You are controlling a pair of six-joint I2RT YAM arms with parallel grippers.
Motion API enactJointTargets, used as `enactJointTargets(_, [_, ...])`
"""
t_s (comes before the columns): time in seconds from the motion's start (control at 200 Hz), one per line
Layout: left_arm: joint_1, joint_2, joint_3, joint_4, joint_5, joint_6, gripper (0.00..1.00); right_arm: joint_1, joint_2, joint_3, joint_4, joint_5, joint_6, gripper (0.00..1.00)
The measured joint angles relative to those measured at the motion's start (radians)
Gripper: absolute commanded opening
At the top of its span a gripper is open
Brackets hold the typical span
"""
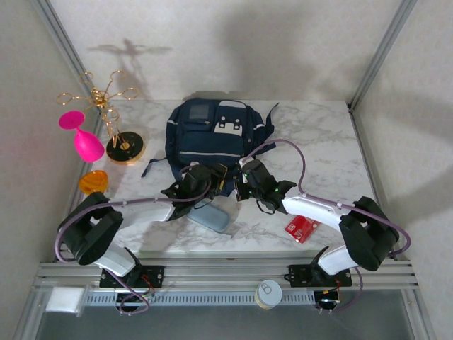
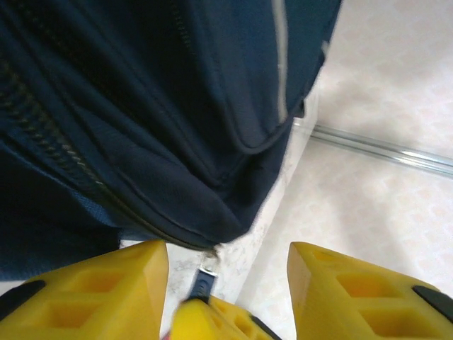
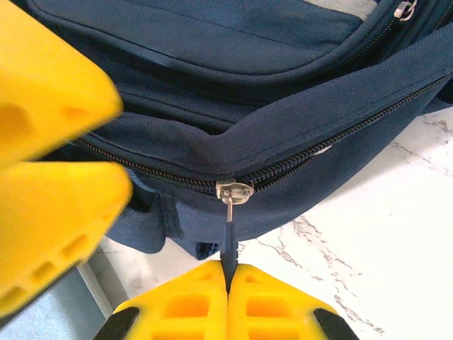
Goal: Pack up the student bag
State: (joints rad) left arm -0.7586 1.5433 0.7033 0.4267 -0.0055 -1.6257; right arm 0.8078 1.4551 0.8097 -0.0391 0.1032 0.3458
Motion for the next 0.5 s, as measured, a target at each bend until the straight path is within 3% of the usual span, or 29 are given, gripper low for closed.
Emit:
enactJointTargets(0.125, [-0.013,0.05,0.0,0.01,-0.019,-0.042,0.48,0.0,0.0,0.0,0.001,-0.001,-0.006,0.0])
enactJointTargets(0.23, [-0.006,0.087,0.013,0.035,-0.034,-0.07,0.39,0.0,0.002,0.0,0.003,-0.001,-0.014,0.0])
enactJointTargets(0.35, [-0.001,0.136,0.049,0.035,-0.064,-0.08,0.36,0.0,0.009,0.0,0.009,-0.003,-0.019,0.0])
enactJointTargets(0.501, [0.003,0.182,0.084,0.022,-0.072,-0.08,0.11,0.0,0.019,0.0,0.014,0.013,-0.021,0.0])
